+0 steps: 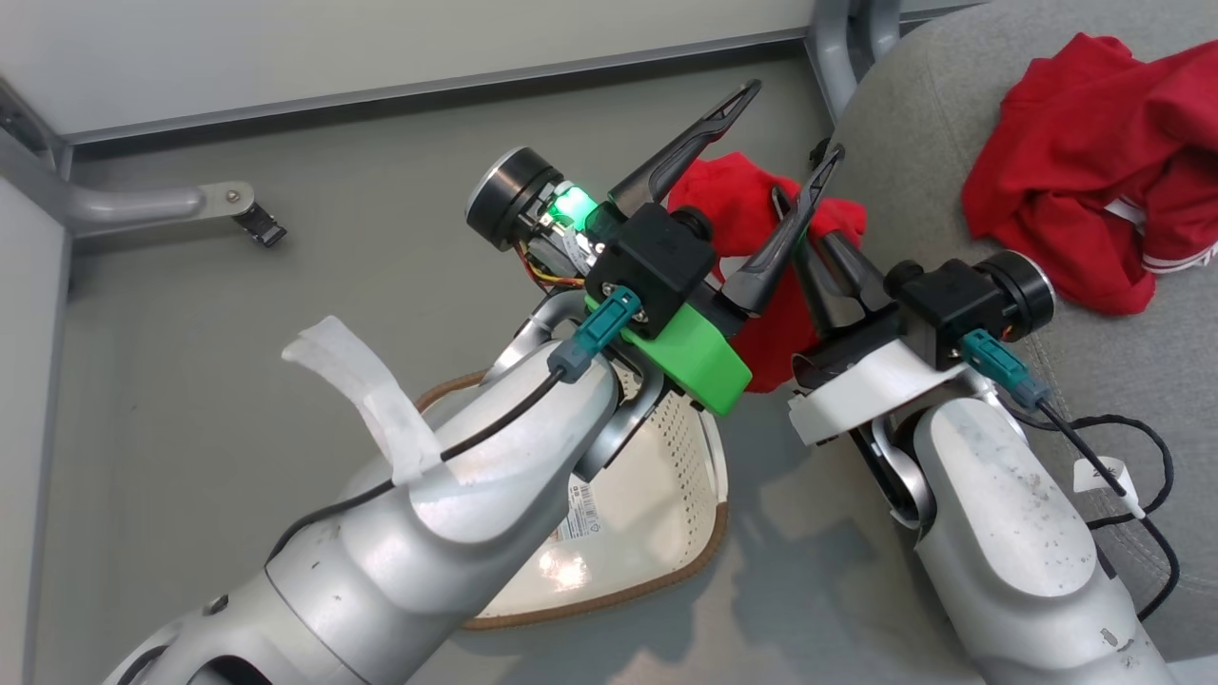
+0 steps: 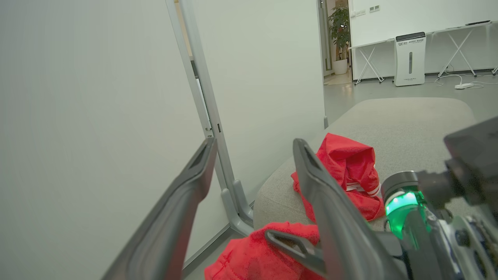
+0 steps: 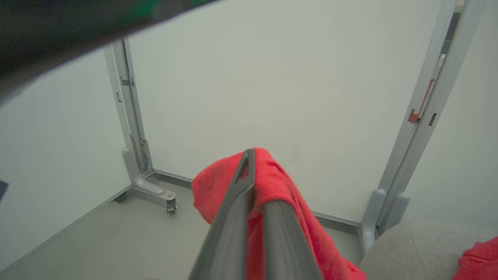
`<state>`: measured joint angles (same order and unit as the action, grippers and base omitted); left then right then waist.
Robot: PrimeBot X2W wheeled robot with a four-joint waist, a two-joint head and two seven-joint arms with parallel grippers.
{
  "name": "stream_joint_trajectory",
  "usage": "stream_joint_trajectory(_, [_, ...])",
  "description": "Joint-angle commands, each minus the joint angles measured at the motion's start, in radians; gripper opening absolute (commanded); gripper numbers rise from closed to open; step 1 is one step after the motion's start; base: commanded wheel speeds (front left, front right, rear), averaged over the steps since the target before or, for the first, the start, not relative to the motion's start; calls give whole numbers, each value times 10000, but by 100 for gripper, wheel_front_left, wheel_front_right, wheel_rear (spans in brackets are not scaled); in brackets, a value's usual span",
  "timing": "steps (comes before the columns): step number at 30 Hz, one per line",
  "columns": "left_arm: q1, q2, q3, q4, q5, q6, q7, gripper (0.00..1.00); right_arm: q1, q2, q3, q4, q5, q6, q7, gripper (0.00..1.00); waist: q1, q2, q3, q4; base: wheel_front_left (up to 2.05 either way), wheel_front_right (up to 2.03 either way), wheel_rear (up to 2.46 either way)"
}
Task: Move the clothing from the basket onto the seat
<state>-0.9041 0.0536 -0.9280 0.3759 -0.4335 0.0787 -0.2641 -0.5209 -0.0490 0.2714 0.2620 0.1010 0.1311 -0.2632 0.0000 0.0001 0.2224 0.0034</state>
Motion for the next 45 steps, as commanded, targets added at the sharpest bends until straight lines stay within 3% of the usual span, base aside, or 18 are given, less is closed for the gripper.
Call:
stream_joint_trajectory(1, [189,96,76,32,74,-77,-4,100,169,-28,-131,-125,-97,-7,-22,0,0,-1,103,-255,0,0,0])
stream_joint_trajectory(22, [1798,945,493,-247,507,-316,-4,100,1120,-24,-1280,-1411,-575,-7,-22,0,0,-1,249,-2133,0,0,0])
stream_joint_trajectory(37, [2516,864,773,-376,783,-516,-4,100,2030,-25,-1901,-2189,-824,-7,-22,0,0,-1,174,-3355,0,0,0])
stream_joint_trajectory(45, [2689,851,992,-458,931,-626,-2,100,2159,-22,-2131,-2535,-774,-7,-22,0,0,-1,166,-3489,0,0,0])
